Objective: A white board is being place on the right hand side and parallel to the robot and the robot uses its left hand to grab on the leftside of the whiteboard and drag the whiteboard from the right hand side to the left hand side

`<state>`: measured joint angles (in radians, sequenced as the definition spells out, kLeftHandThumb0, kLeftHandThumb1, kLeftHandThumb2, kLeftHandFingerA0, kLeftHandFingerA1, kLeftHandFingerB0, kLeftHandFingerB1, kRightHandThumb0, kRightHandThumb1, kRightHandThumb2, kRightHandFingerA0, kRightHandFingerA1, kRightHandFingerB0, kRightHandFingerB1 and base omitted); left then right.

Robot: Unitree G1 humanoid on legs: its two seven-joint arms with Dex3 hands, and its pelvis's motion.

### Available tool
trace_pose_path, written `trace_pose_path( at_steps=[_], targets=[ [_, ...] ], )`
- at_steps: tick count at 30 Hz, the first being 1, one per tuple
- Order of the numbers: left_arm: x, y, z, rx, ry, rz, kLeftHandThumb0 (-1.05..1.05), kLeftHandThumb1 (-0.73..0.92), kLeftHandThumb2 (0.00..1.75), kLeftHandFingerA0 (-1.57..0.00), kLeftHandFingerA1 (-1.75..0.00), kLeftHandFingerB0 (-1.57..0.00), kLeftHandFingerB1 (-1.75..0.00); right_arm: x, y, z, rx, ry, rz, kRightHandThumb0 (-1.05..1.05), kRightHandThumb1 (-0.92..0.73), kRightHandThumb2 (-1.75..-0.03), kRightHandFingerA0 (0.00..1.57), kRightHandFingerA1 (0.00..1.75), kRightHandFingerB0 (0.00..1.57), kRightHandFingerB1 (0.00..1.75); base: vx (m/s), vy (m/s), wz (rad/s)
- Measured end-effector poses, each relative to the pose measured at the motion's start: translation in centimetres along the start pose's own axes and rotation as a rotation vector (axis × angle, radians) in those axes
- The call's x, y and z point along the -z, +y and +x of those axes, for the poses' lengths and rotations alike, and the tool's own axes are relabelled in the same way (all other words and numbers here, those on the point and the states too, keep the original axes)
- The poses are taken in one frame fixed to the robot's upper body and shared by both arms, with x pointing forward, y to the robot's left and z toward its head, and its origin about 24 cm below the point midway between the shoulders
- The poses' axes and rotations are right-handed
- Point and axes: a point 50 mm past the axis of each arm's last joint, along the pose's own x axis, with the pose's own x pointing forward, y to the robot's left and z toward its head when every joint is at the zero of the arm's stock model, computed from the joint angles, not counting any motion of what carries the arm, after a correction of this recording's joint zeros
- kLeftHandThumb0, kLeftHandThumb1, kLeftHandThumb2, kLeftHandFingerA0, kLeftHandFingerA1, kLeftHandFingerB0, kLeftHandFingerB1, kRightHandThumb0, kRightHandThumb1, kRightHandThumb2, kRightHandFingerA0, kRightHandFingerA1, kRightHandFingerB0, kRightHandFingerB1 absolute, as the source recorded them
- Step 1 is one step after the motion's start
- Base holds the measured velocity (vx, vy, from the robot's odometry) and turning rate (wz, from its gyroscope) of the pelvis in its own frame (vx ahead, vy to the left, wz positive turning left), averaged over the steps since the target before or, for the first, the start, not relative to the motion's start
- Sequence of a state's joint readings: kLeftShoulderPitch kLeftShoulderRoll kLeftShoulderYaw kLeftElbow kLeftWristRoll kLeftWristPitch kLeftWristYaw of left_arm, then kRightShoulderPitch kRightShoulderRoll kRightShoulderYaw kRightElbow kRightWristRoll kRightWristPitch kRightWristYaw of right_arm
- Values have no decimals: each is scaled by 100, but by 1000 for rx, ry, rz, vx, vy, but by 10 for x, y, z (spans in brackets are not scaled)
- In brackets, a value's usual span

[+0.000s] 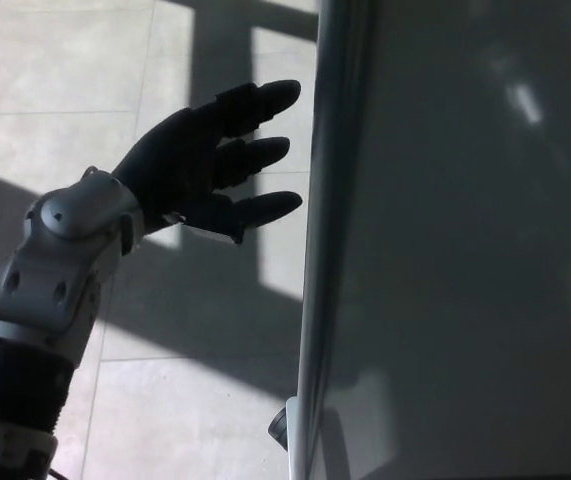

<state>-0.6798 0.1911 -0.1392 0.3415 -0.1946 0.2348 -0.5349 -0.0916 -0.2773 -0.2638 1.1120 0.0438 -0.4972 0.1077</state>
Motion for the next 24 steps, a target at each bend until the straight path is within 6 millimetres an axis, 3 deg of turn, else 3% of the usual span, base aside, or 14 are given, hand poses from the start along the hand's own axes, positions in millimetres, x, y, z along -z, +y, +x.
trace_pose_path(
  at_steps=[1, 15, 24],
  targets=[
    [-1, -1, 1, 6, 4, 5, -65, 40, 78, -1, -24, 0, -7, 0, 0, 0, -1, -1, -2, -77, -75, -64, 80, 84, 39, 47, 0, 0, 0],
    [-3, -30, 25, 68, 39, 14, -71, 43, 78, 0, -13, 0, 0, 0, 1, -1, -6, -7, -17, -80, -75, -63, 83, 86, 41, 48, 0, 0, 0],
    [-1, -42, 35, 69, 49, 5, -68, 40, 81, -1, -27, 0, -8, 0, 2, -1, -13, -11, -26, -78, -76, -63, 85, 88, 42, 50, 0, 0, 0]
  ],
)
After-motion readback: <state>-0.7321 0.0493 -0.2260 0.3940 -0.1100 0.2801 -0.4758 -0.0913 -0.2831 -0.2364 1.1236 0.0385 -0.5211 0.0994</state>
